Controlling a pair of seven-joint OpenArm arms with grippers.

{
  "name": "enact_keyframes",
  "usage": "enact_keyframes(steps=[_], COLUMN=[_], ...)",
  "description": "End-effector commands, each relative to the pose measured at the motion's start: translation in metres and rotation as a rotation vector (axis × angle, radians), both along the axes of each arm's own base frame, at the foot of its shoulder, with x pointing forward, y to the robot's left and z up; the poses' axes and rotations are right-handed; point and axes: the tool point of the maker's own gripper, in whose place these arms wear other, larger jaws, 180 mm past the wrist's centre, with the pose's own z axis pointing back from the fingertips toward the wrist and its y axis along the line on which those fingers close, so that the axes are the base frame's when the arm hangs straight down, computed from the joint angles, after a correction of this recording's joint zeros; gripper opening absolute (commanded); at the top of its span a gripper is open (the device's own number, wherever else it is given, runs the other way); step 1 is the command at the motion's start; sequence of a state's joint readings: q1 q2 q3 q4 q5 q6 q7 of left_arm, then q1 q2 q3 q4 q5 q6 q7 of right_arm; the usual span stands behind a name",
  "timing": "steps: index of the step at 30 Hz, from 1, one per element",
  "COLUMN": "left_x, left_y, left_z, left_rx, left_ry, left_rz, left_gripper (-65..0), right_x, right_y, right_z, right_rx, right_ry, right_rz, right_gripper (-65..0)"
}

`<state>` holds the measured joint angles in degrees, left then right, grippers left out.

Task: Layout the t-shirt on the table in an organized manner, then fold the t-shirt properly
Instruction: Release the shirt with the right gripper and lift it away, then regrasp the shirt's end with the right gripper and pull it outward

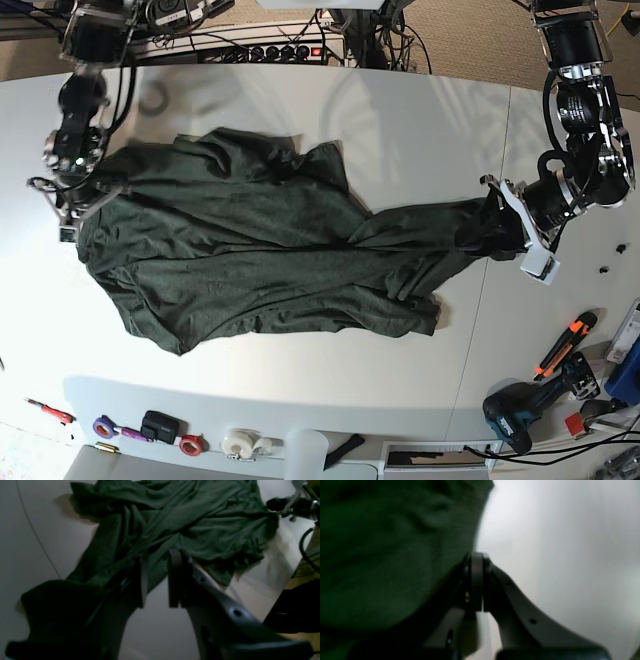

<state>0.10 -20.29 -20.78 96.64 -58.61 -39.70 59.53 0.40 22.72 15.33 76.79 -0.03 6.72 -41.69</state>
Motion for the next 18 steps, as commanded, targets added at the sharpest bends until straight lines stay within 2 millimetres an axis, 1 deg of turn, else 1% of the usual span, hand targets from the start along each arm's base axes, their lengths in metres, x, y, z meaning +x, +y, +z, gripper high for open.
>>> enact_keyframes(steps=[1,3,5,7,9,11,14,16,18], left_x=[0.007,0.007,0.007,0.007,0.007,0.007,0.007,0.007,0.007], left_y=[0.001,0.001,0.001,0.001,0.001,0.001,0.001,0.001,0.001], left_z=[0.018,0.018,0.018,0.018,0.018,0.018,0.018,0.018,0.018], left_rx=[-0.022,-0.022,-0.023,-0.024,-0.023,-0.023,-0.022,-0.021,-0.022], left_ry=[-0.059,-0.059,-0.06,-0.061,-0.061,-0.06,-0.059,-0.059,-0.059], left_rz=[0.001,0.002,0.002,0.002,0.002,0.002,0.002,0.002,0.002], left_gripper=[-52.8,-52.8,-52.8,-52.8,-52.8,-52.8,-52.8,-52.8,-52.8], right_x=[0.009,0.011,0.015,0.021,0.029,0.037,0.046,0.047,0.042], right_y=[-0.017,-0.03,-0.036,-0.033,-0.025,-0.016,0.0,0.007,0.006], right_z=[0.013,0.01,0.011,0.015,0.023,0.036,0.06,0.083,0.109], right_rx=[-0.027,-0.018,0.004,0.037,0.072,0.104,0.125,0.116,0.088], right_ry=[-0.014,0.005,-0.002,-0.032,-0.075,-0.119,-0.164,-0.192,-0.239], right_rz=[-0.019,-0.051,-0.069,-0.071,-0.061,-0.046,-0.018,-0.002,-0.003], right_gripper=[-65.0,-65.0,-65.0,-65.0,-65.0,-65.0,-65.0,-65.0,-65.0])
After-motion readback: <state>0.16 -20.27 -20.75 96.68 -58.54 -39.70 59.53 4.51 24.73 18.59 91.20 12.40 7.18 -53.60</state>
